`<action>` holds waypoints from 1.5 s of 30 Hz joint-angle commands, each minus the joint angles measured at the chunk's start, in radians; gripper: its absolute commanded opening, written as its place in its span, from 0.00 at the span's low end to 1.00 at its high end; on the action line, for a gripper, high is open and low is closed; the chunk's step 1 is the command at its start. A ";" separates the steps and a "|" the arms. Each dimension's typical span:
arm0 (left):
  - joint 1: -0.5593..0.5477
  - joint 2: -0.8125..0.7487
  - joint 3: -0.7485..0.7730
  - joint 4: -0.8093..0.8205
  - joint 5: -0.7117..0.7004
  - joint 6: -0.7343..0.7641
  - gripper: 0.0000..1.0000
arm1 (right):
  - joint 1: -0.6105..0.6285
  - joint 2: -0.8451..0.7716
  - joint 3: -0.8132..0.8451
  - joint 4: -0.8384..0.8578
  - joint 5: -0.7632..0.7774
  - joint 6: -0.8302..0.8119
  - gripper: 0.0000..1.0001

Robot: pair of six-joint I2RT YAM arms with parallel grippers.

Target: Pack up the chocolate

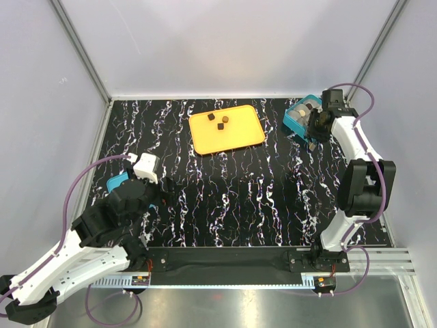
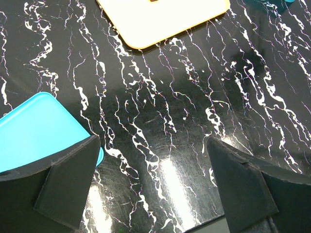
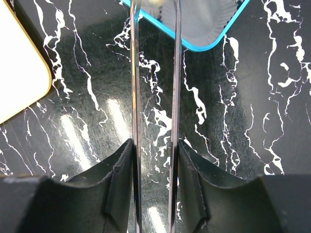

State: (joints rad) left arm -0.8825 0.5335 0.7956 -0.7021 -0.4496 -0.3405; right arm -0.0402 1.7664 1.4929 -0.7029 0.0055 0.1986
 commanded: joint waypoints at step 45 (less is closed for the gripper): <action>0.215 0.126 0.034 0.135 0.219 -0.074 0.99 | 0.511 0.220 0.388 0.049 -0.090 -0.113 0.46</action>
State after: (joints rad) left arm -0.7280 0.6521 0.7948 -0.6395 -0.3473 -0.3962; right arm 0.4446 1.9583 1.8435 -0.7200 -0.0727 0.1257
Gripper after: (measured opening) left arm 0.991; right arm 0.462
